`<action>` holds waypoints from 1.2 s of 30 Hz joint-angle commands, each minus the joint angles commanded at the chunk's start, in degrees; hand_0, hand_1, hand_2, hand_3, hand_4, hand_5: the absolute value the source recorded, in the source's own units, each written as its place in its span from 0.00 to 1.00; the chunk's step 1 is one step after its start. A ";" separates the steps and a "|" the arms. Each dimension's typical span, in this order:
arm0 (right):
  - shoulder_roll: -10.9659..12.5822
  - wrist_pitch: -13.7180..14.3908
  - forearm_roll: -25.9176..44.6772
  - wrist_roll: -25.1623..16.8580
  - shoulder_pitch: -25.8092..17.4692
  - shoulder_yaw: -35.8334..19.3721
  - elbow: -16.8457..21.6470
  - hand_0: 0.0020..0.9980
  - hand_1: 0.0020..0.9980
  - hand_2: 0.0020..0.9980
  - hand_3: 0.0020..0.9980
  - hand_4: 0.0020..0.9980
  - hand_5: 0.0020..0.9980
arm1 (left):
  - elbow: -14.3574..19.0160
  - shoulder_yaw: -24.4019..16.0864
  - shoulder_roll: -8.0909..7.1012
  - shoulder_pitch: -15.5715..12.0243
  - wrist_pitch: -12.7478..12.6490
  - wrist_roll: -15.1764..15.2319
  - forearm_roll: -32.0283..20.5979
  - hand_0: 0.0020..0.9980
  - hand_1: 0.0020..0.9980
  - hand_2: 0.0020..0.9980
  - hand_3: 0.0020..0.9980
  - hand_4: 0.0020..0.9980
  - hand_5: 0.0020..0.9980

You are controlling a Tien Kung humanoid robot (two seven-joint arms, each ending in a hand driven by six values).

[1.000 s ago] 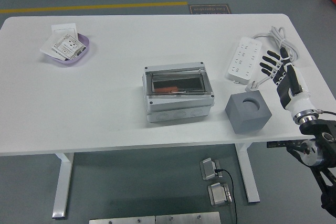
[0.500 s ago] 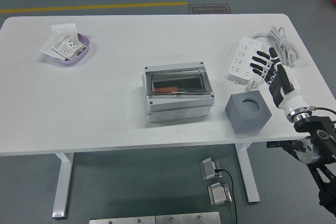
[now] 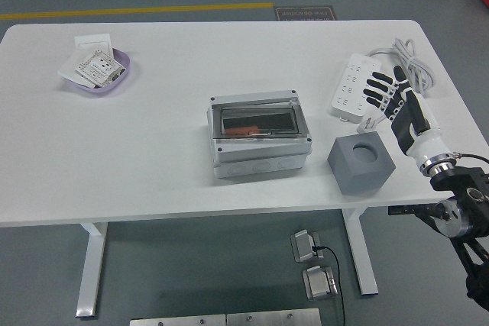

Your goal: Pick up the cylinder from the cube,place it in the box,flap close box

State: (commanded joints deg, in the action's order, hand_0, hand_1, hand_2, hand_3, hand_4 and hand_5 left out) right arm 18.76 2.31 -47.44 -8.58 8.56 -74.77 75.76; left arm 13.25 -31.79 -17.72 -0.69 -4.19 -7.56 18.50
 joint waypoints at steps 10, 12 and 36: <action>-0.02 -2.32 4.49 1.53 -0.89 -1.31 2.99 0.91 0.79 0.81 0.79 0.98 0.86 | 0.58 -1.98 0.15 0.08 -0.08 0.08 2.04 0.63 0.65 0.61 0.63 0.64 0.17; 0.02 -3.00 6.46 1.86 -1.05 -1.56 3.89 0.91 0.79 0.81 0.79 0.98 0.86 | 0.61 -2.04 0.22 0.14 -0.08 0.08 2.15 0.63 0.65 0.61 0.63 0.64 0.17; 2.20 -8.23 16.59 4.90 -1.17 -11.66 -0.67 0.87 0.78 0.81 0.86 0.99 0.89 | 0.57 -1.55 0.42 0.29 -0.07 0.03 1.92 0.63 0.65 0.61 0.63 0.64 0.17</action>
State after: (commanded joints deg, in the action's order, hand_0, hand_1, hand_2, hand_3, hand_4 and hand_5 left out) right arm 20.97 -5.92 -30.85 -3.68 7.39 -86.43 75.09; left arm 13.83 -33.34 -17.30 -0.40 -4.27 -7.53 20.42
